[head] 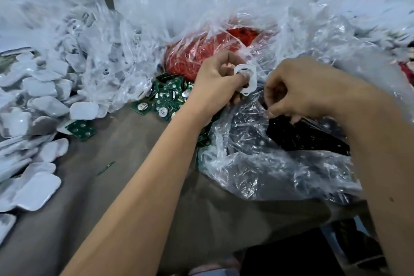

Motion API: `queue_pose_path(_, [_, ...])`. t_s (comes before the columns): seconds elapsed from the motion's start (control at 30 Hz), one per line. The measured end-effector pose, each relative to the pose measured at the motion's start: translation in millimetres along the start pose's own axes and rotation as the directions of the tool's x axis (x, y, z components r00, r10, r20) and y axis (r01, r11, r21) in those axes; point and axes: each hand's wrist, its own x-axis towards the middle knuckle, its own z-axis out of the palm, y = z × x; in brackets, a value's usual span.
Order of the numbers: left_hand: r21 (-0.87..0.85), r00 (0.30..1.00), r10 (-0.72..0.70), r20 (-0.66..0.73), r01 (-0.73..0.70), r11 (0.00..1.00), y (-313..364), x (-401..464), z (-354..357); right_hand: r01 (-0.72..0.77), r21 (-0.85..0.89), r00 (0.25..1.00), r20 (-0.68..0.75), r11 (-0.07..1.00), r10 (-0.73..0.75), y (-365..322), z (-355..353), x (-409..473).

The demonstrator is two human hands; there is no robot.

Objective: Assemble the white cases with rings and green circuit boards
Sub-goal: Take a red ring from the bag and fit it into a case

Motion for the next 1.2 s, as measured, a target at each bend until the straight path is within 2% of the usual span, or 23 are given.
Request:
queue_pose_path(0.1, [0.000, 1.000, -0.008, -0.003, 0.008, 1.000, 0.3, 0.6, 1.0, 0.034, 0.011, 0.995, -0.091, 0.999, -0.033, 1.1, -2.3, 3.3])
queue_pose_path(0.23, [-0.032, 1.000, -0.017, -0.026, 0.016, 0.999, -1.0, 1.4, 0.8, 0.021, 0.032, 0.995, -0.095, 0.999, -0.018, -2.1, -18.7, -6.5])
queue_pose_path(0.3, [-0.047, 0.999, -0.023, -0.034, 0.022, 0.999, -2.3, 1.5, -0.3, 0.065, 0.054, 0.964, -0.261, 0.996, -0.049, -10.2, -30.2, -3.7])
queue_pose_path(0.37, [-0.058, 0.999, -0.028, -0.041, 0.026, 0.998, -3.2, 1.9, -0.7, 0.134, 0.076, 0.851, -0.520, 0.988, -0.075, -24.8, -38.5, 12.2])
queue_pose_path(0.4, [-0.057, 0.998, -0.032, -0.055, 0.029, 0.998, -3.5, 2.2, -0.7, 0.147, 0.071, 0.805, -0.588, 0.987, -0.077, -32.1, -40.2, 26.0])
queue_pose_path(0.43, [-0.053, 0.996, -0.039, -0.080, 0.035, 0.998, -3.6, 2.9, -0.4, 0.130, 0.046, 0.800, -0.595, 0.990, -0.078, -38.3, -39.7, 41.8])
queue_pose_path(0.47, [-0.047, 0.993, -0.047, -0.112, 0.042, 0.998, -3.9, 4.0, -0.3, 0.102, 0.023, 0.828, -0.556, 0.994, -0.072, -43.3, -37.5, 58.6])
queue_pose_path(0.57, [-0.051, 0.975, -0.077, -0.210, 0.068, 0.996, -6.8, 7.4, -2.1, 0.024, -0.094, 0.930, -0.363, 0.995, -0.056, -48.9, -21.0, 98.0])
queue_pose_path(0.63, [-0.079, 0.966, -0.101, -0.240, 0.085, 0.993, -7.8, 8.7, -4.1, 0.018, -0.167, 0.951, -0.303, 0.986, -0.069, -50.0, -9.2, 110.2])
queue_pose_path(0.73, [-0.098, 0.964, -0.108, -0.241, 0.086, 0.991, -8.1, 10.4, -6.1, 0.004, -0.193, 0.938, -0.340, 0.981, -0.071, -50.9, -5.9, 117.0])
queue_pose_path(0.9, [-0.085, 0.963, -0.098, -0.253, 0.079, 0.993, -6.6, 11.4, -11.0, -0.003, -0.029, 0.886, -0.464, 1.000, -0.011, -49.0, -18.8, 119.2])
queue_pose_path(1.03, [-0.104, 0.957, -0.091, -0.274, 0.065, 0.992, -2.5, 8.7, -14.5, -0.005, 0.007, 0.849, -0.528, 1.000, 0.008, -56.2, -27.4, 113.4])
queue_pose_path(1.2, [-0.136, 0.942, -0.080, -0.325, 0.038, 0.990, 3.3, 5.1, -16.7, -0.023, 0.041, 0.837, -0.546, 0.999, 0.042, -71.2, -21.0, 104.3])
